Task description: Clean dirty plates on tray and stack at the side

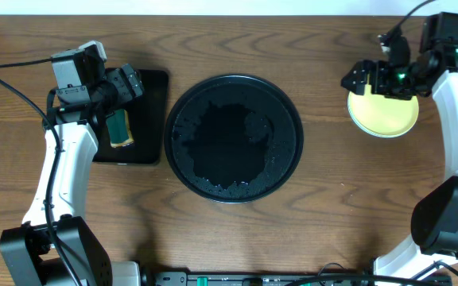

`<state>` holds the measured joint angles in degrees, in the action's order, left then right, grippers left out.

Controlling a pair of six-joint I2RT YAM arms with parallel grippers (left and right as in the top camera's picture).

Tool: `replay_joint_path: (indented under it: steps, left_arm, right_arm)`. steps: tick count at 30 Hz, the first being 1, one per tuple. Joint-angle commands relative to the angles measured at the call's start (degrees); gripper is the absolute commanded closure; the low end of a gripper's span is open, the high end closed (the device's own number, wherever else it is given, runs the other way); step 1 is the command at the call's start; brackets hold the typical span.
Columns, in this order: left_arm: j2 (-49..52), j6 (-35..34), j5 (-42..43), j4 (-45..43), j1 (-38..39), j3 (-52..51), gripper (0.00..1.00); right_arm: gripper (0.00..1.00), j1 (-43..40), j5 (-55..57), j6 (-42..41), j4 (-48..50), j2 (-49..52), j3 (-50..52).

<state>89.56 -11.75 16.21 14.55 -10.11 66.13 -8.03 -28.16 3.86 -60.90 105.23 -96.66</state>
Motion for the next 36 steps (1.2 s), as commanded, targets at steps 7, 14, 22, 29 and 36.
replay_joint_path:
  steps: [7, 14, 22, 29, 36]
  left_arm:
    - [0.3, 0.5, 0.0, -0.1, -0.2, 0.1, 0.08]
    - [0.3, 0.5, 0.0, -0.1, -0.2, 0.1, 0.08]
    - [0.3, 0.5, 0.0, -0.1, -0.2, 0.1, 0.08]
    - [0.3, 0.5, 0.0, -0.1, -0.2, 0.1, 0.08]
    - [0.3, 0.5, 0.0, -0.1, -0.2, 0.1, 0.08]
  right_arm:
    - [0.01, 2.0, -0.7, 0.9, -0.2, -1.0, 0.1]
    - [0.01, 2.1, 5.1, 0.9, -0.2, -3.7, 0.2]
    - [0.01, 4.5, 17.9, 2.9, -3.0, -26.5, 0.2]
    - [0.01, 6.6, 17.9, 16.4, -0.2, -50.9, 1.1]
    - [0.01, 6.8, 19.9, 22.6, 11.6, -74.7, 22.6]
